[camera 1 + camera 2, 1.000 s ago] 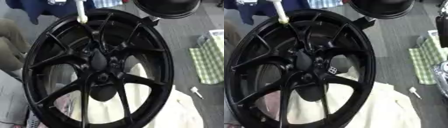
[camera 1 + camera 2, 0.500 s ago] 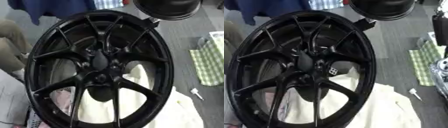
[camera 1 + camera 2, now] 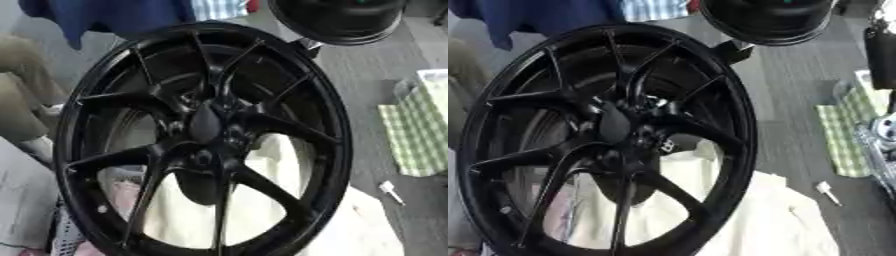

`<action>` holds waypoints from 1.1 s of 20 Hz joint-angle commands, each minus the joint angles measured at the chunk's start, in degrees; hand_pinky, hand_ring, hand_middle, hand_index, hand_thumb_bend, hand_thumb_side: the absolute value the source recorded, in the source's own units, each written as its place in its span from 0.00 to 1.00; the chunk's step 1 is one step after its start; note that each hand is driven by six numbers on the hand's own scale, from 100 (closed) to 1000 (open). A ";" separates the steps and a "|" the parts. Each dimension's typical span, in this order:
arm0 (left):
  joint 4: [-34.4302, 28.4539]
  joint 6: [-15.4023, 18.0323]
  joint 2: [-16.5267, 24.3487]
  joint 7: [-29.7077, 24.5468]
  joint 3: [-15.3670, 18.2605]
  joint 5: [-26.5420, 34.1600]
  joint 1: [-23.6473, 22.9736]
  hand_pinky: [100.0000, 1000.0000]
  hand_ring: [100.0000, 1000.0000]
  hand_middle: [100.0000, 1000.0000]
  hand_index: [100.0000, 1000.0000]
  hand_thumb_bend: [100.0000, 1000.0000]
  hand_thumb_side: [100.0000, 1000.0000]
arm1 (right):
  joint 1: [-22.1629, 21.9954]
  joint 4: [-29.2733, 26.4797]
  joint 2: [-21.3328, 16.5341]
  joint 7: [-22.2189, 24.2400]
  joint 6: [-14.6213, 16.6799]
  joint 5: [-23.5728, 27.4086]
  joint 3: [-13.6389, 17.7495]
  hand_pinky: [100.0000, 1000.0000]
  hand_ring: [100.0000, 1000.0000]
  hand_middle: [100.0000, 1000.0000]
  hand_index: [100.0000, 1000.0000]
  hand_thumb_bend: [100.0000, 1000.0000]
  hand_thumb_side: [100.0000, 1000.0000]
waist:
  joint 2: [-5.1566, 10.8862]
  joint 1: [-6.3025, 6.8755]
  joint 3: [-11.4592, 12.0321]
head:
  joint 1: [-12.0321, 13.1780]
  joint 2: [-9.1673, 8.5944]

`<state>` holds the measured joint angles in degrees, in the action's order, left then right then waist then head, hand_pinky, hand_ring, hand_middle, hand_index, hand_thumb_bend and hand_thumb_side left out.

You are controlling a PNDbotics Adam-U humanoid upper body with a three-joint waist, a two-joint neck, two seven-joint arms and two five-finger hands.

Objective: Pull the pin out of the wheel hub.

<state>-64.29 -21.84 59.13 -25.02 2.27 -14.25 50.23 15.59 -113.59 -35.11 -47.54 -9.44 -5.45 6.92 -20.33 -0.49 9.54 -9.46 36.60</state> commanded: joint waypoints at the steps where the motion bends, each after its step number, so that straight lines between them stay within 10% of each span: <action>1: 0.89 3.31 3.56 -4.19 1.52 1.06 -0.22 0.87 0.82 0.75 0.91 0.31 0.75 | 0.46 -1.01 -1.68 -0.06 0.07 -0.78 0.72 0.49 0.51 0.51 0.69 0.00 0.51 | 1.80 0.15 0.05 | -0.11 -0.84; 8: 1.39 2.23 3.15 1.43 2.86 1.84 -0.09 0.81 0.74 0.64 0.82 0.03 0.68 | 0.43 -1.01 -1.68 -0.02 0.17 -0.95 0.84 0.49 0.51 0.51 0.69 0.00 0.51 | 2.06 0.20 0.04 | -0.08 -0.79; 22: -0.20 0.32 2.58 7.28 2.09 9.12 -0.30 0.80 0.71 0.60 0.82 0.00 0.70 | 0.42 -1.01 -1.65 0.08 0.31 -0.94 0.80 0.49 0.51 0.51 0.69 0.00 0.51 | 2.25 0.19 0.02 | 0.03 -0.84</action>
<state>-63.50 -21.35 59.41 -18.42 4.04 -5.70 49.36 15.59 -113.59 -35.11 -47.42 -9.30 -5.93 7.07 -19.62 -0.49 9.48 -9.50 36.40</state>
